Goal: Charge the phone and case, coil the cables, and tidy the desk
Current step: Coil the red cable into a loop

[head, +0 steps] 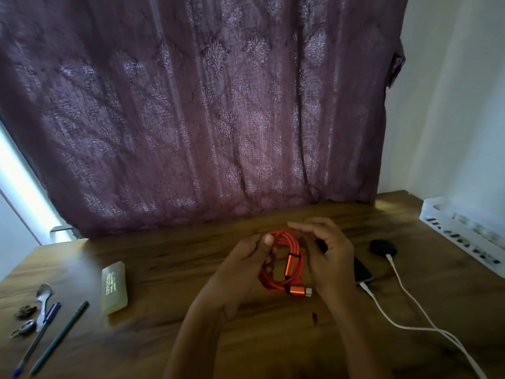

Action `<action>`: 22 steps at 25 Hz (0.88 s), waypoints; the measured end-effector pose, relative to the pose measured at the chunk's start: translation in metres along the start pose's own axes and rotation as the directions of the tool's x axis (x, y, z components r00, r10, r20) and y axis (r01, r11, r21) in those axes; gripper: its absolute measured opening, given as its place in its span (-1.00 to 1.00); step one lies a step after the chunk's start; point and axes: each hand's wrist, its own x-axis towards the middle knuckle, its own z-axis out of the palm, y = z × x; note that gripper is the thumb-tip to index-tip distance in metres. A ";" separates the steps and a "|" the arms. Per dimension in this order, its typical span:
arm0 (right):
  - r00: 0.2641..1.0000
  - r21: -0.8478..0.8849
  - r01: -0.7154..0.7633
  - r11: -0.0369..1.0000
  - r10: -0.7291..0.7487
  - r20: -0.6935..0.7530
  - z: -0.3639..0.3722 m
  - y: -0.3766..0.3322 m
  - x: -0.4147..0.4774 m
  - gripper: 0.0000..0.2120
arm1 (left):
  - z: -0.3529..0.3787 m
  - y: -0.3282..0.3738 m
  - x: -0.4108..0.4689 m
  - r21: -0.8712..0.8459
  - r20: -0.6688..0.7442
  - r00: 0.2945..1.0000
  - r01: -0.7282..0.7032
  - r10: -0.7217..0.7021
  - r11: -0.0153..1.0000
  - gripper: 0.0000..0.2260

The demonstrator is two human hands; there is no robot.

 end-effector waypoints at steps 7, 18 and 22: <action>0.814 0.349 -0.569 0.744 0.453 0.363 -0.008 -0.011 -0.007 -0.82 | 0.011 -0.006 -0.003 -0.075 -0.089 0.996 -0.038 0.031 0.996 -0.67; 0.811 0.233 -0.558 0.796 0.464 0.357 -0.004 -0.026 -0.012 -0.75 | 0.018 -0.021 0.004 0.247 -0.366 0.921 -0.044 0.135 0.968 -0.73; 0.734 0.399 -0.678 0.617 0.546 0.404 -0.002 -0.022 -0.011 -0.63 | 0.016 -0.022 0.003 0.404 -0.395 0.901 -0.005 0.179 0.915 -0.73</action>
